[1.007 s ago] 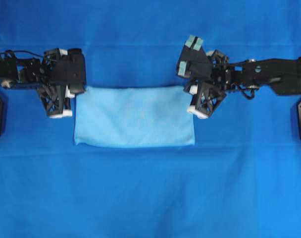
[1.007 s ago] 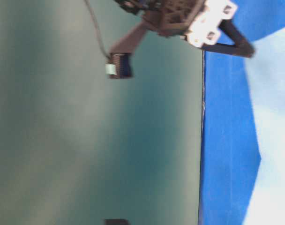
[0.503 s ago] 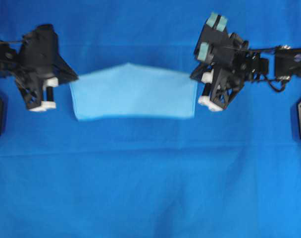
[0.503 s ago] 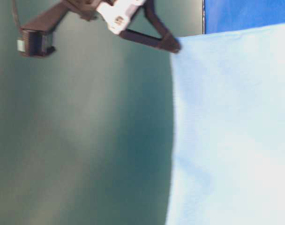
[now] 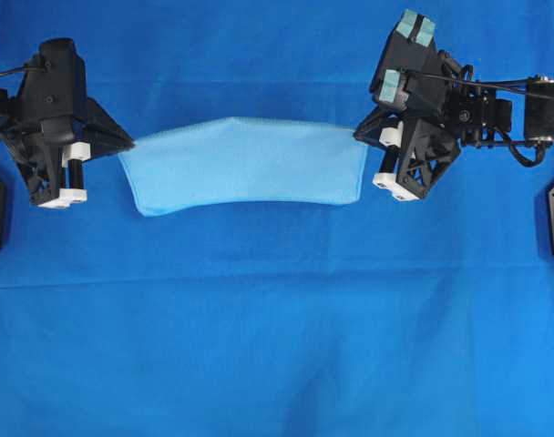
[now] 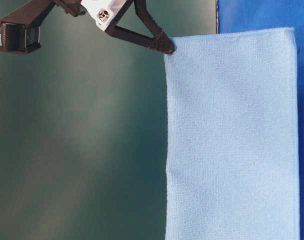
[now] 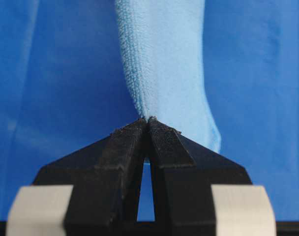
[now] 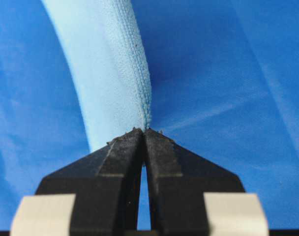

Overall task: Fold the light blue towel.
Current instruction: 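Swing the left gripper's end toward the right gripper, folding the strip in half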

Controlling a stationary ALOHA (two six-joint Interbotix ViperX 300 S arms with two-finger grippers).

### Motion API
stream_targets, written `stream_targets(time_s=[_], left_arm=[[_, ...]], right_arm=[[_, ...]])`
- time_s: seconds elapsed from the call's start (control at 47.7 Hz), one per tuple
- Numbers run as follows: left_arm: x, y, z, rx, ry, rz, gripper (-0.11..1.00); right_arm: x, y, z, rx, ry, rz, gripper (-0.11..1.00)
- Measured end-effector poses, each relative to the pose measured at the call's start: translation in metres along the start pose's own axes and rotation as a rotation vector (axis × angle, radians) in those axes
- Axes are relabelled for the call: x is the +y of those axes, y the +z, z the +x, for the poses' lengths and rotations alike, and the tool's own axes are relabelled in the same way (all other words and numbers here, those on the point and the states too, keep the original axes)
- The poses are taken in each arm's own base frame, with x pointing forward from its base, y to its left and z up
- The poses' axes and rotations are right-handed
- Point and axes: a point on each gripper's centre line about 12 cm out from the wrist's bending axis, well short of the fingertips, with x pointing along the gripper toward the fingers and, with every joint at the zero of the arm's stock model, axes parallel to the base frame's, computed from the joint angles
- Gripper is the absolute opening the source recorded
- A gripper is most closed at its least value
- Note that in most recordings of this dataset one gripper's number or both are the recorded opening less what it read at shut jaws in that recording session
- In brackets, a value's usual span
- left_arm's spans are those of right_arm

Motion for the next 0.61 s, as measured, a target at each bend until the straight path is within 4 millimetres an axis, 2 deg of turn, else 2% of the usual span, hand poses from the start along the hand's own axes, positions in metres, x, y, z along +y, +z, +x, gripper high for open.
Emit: stream_targets(time_s=[0.273,0.42,0.608], left_arm=[[-0.042,0.014,0.012,-0.067,-0.121,0.025,0.01],[-0.069,0.032,0.024,-0.126,-0.186,0.065,0.01],[-0.099,0.063,0.05,-0.148,-0.239,0.109,0.01]], right_arm=[[-0.041,0.014,0.003,-0.041,-0.095,0.034,0.01],[-0.064,0.026,0.008,-0.07,-0.148,0.038,0.01],[-0.083,0.041,0.017,-0.105,-0.188,0.036,0.01]])
